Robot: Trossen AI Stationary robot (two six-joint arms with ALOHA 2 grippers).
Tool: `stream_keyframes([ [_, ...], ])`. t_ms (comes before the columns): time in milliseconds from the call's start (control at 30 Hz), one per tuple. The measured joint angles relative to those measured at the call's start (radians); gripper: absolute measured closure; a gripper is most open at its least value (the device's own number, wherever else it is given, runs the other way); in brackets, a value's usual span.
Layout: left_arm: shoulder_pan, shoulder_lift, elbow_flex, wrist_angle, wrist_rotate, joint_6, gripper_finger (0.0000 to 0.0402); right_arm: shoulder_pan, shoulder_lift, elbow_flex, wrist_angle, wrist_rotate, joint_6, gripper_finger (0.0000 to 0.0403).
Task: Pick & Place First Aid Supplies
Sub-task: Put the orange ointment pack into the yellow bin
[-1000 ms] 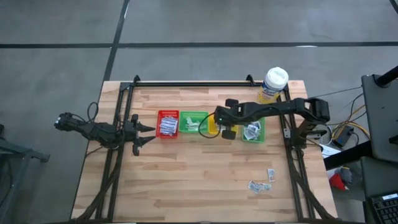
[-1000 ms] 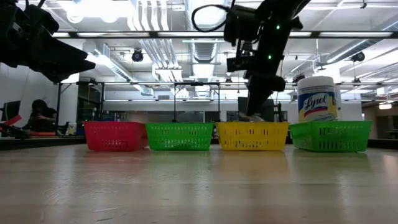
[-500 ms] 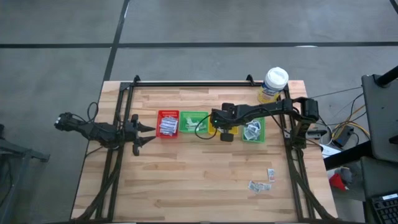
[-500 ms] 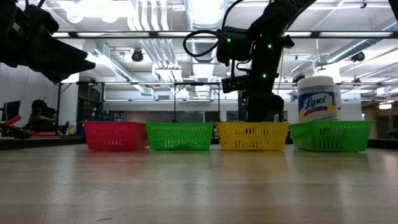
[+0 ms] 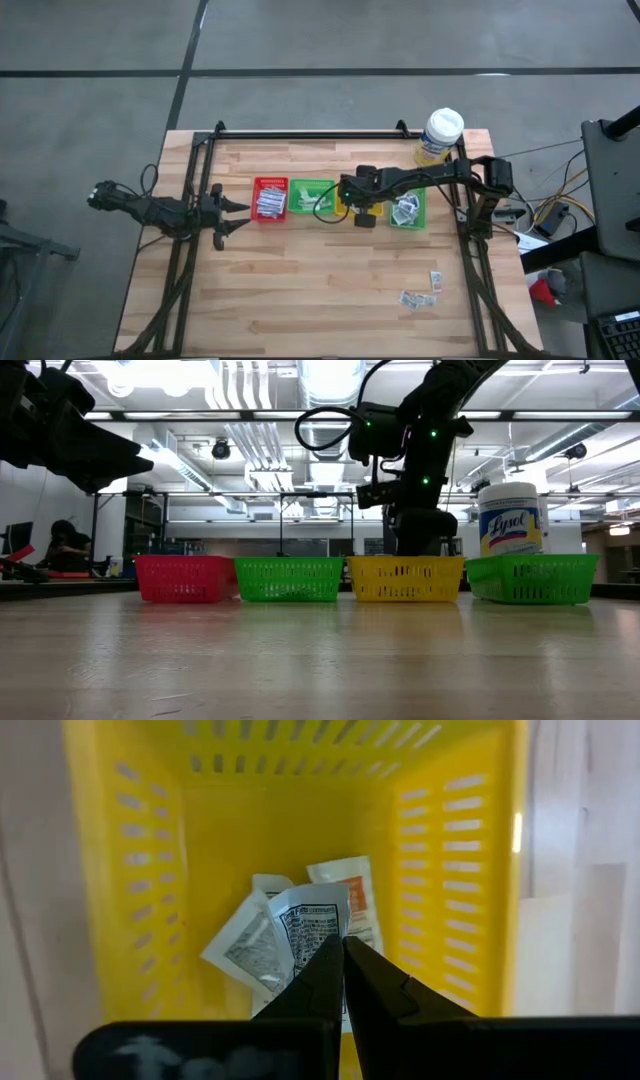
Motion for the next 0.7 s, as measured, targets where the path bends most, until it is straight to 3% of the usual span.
stream_keyframes([
  [233, 0.000, 0.000, 0.000, 0.000, 0.000, 0.000, 0.0213, 0.000, 0.000, 0.000, 0.001, -0.017, -0.003, 0.0389],
  [700, 0.000, 0.000, 0.000, 0.000, 0.000, 0.000, 0.0213, 0.001, -0.010, 0.000, 0.000, -0.012, 0.001, 0.0305],
])
